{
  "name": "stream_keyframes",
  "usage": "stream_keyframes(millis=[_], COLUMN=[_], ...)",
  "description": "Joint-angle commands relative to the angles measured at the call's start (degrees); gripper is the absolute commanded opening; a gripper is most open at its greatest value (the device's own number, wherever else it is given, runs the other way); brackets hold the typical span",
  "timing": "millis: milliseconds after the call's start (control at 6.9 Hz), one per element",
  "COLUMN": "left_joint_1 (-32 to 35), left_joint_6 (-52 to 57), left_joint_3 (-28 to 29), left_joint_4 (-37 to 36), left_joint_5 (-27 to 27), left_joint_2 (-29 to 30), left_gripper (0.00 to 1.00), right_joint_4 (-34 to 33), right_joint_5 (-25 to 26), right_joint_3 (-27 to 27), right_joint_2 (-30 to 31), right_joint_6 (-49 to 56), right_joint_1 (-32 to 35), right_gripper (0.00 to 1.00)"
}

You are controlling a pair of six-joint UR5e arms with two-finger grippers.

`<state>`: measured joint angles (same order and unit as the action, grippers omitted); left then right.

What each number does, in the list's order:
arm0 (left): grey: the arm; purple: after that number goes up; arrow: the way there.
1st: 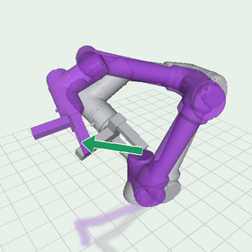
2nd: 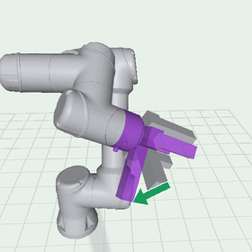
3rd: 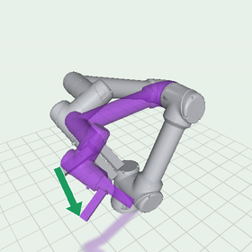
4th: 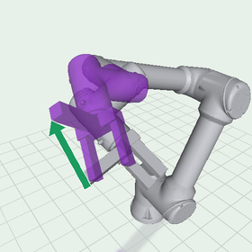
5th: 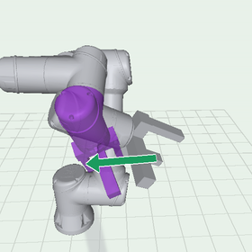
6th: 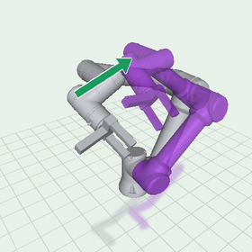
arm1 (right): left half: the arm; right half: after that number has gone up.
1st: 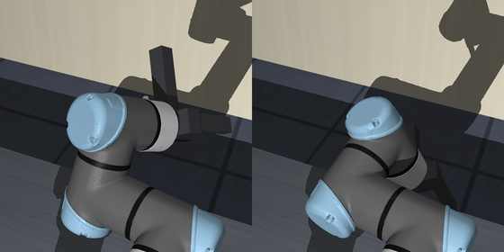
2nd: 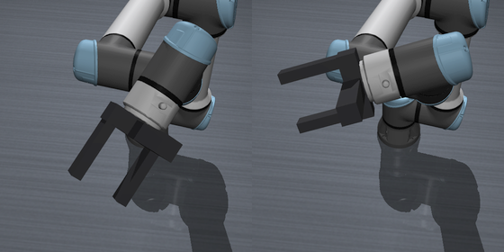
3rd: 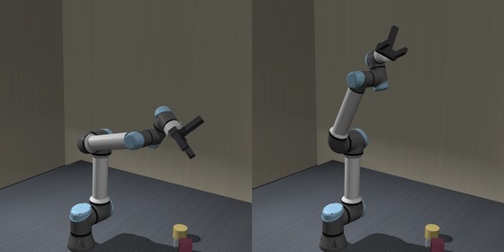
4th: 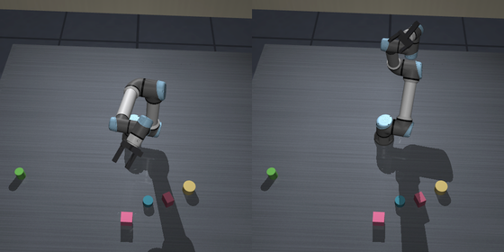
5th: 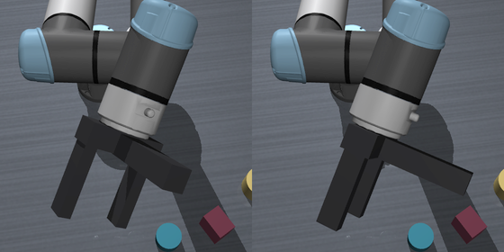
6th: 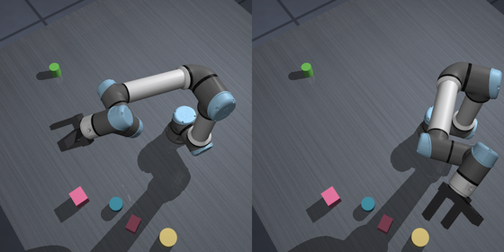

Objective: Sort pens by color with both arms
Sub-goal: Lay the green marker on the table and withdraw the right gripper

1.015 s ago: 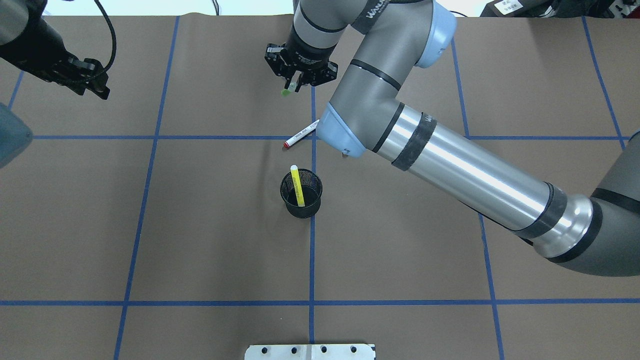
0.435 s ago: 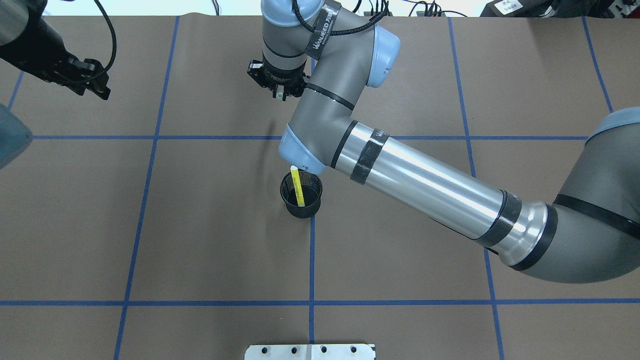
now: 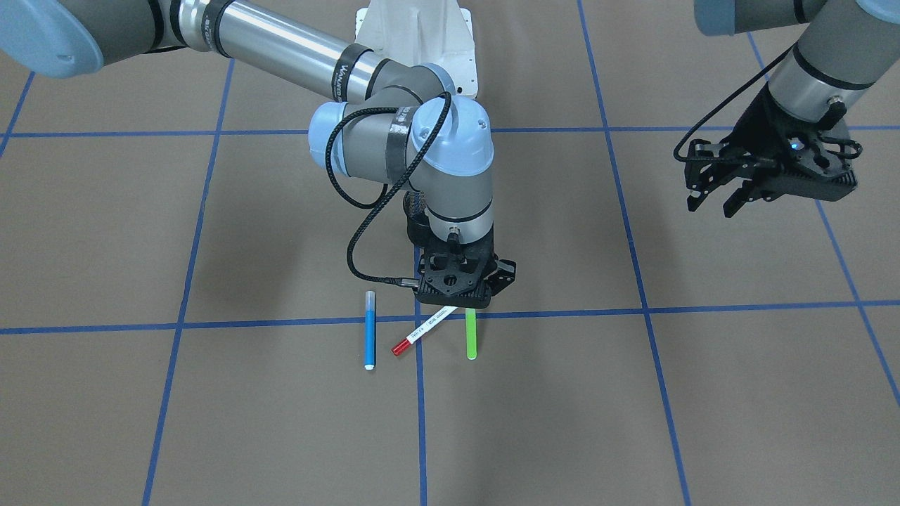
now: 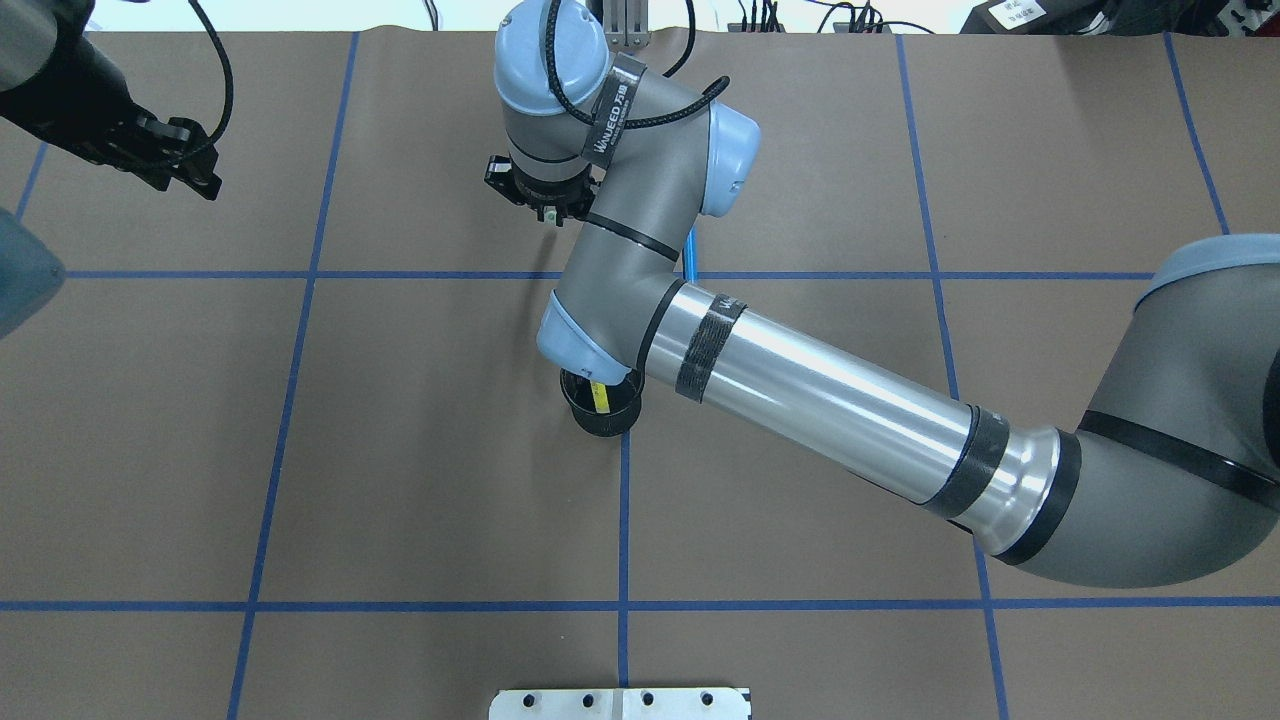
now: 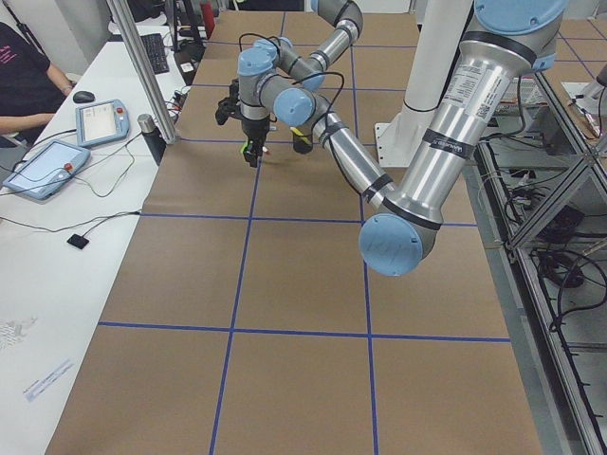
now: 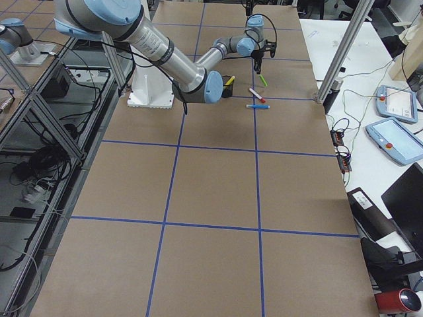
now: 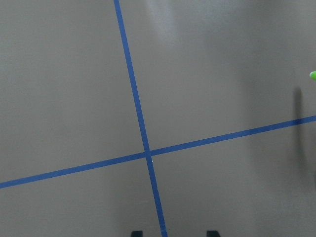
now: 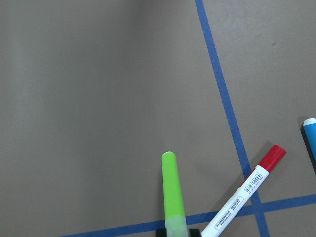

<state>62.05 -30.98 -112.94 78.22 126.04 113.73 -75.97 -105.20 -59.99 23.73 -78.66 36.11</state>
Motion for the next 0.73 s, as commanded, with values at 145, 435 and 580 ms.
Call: stream_keyframes(millis=[145, 435, 580], left_joint_1=[0.0, 0.0, -0.1], left_joint_6=[-0.5, -0.5, -0.9], left_joint_3=[-0.1, 0.3, 0.4], left_joint_4=[0.0, 0.0, 0.0], left_joint_5=[0.0, 0.0, 0.0], left_joint_2=[0.1, 0.2, 0.4], left_gripper=[0.54, 0.54, 0.54], right_joint_4=[0.1, 0.1, 0.0], right_joint_5=[0.3, -0.2, -1.0], right_joint_3=[0.5, 0.1, -0.9], right_joint_2=[-0.4, -0.2, -0.1], right_joint_6=[0.3, 2.5, 3.8], right_joint_1=[-0.4, -0.4, -0.1], right_gripper=[0.58, 0.64, 0.66])
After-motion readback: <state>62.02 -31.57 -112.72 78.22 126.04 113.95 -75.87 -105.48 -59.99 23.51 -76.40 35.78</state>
